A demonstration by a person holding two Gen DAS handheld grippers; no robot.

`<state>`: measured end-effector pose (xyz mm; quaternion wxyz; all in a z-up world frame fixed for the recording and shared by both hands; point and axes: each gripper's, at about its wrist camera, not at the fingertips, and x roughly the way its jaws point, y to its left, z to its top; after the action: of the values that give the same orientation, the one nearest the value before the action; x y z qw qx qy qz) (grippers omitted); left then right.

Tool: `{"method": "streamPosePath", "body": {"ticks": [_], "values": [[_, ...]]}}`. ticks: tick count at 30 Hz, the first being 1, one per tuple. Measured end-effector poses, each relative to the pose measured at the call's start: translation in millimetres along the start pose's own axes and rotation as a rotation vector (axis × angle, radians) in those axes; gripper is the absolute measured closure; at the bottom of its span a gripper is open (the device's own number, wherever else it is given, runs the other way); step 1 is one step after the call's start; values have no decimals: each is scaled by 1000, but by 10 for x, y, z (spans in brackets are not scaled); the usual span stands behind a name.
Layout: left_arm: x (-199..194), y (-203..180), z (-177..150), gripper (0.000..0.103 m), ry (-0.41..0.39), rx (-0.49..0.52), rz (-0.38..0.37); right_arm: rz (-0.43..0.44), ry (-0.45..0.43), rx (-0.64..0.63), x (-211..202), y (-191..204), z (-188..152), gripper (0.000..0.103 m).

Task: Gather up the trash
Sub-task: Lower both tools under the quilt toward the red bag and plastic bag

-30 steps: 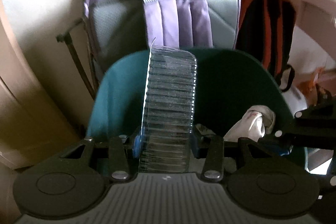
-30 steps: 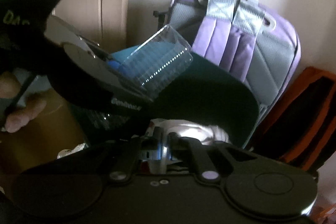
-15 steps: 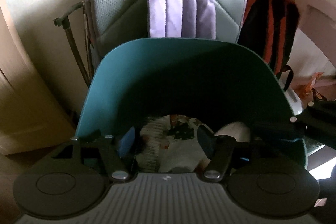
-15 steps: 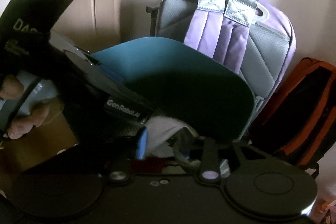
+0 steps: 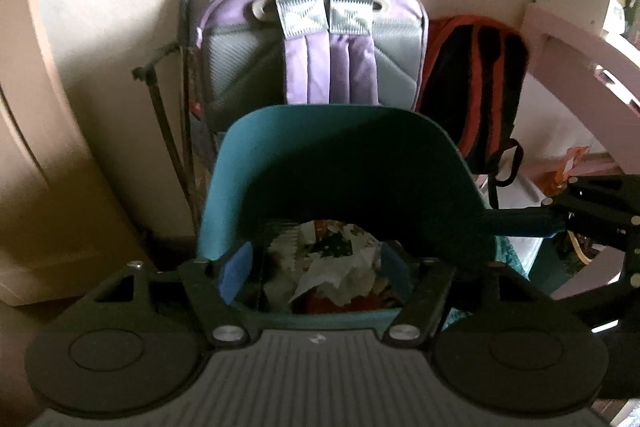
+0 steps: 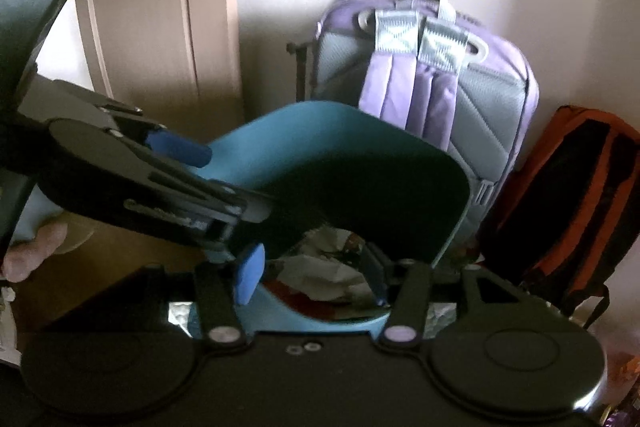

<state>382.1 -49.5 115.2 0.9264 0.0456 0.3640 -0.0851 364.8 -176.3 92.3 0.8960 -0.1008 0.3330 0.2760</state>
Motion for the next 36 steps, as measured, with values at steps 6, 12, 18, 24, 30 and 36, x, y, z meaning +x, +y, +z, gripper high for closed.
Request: {"method": "streamPosePath", "body": {"ticks": [6,12,18,24,30,36], "values": [[-476,54,-204,26,-44,-5,0,22,-53,36,-381,197,-98,48],[-845,122,-457,22,-74,-1,-5,52,-75,50,-617,440,-209,47],[-1089,266,-804,17,-78,-40,-32,92,-92,50,-734,721,-362,47],[-1201,491,-1263,9,-85,-43,-44,155,-108,63,-680,1011,-620,47],[-1085,846,-1784,5,-101,-64,-3,255,-107,134,-379,1220,-1034,46],[-703,1338,-2245,3,-60,-125,38,325,10,194,207,1403,-1439,46]]}}
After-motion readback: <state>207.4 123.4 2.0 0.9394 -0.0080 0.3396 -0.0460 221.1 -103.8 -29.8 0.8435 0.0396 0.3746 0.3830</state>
